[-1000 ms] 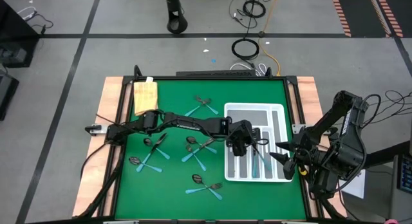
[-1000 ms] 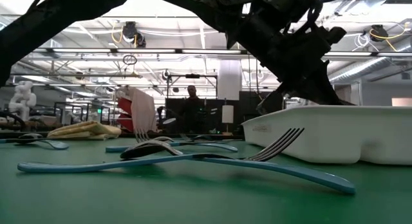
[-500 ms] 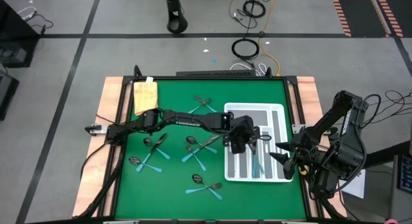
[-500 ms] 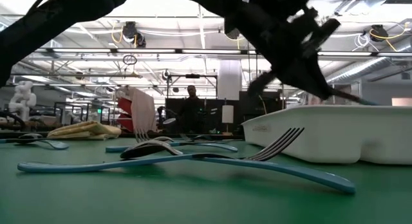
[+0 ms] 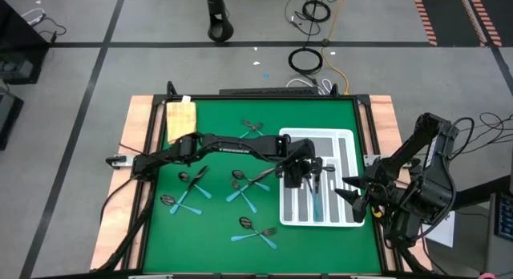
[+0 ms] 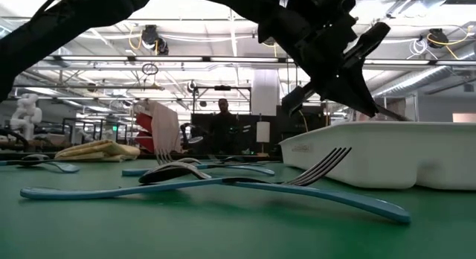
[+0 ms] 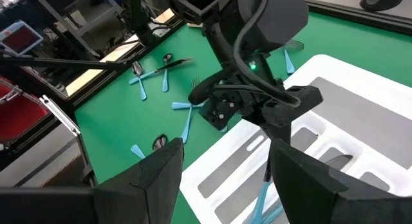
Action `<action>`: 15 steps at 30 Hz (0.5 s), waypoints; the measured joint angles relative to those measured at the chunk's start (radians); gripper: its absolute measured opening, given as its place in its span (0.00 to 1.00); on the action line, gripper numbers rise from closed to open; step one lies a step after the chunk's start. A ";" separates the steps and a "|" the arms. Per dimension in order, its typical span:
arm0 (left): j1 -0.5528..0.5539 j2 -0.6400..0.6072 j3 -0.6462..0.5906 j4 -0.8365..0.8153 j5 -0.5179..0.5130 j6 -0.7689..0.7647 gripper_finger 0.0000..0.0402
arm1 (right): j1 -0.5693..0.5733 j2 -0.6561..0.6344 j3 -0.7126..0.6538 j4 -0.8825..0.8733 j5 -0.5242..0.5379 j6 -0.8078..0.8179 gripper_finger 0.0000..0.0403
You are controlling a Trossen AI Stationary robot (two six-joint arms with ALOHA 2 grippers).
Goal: Sort silverware
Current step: Put the top blue knife into the tray
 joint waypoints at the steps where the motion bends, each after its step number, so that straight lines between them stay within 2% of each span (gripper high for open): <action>1: 0.000 0.000 0.000 -0.001 0.000 0.011 0.02 | 0.000 0.000 0.000 0.003 0.000 0.000 0.54; 8: 0.001 0.000 0.000 0.017 0.024 -0.018 0.03 | 0.000 0.000 0.000 0.017 0.000 -0.011 0.54; 12: 0.000 -0.002 0.000 0.068 0.100 -0.136 0.09 | 0.000 0.000 0.000 0.017 0.000 -0.017 0.54; 15: 0.000 -0.002 0.000 0.066 0.109 -0.148 0.14 | 0.000 0.000 0.000 0.018 0.000 -0.024 0.54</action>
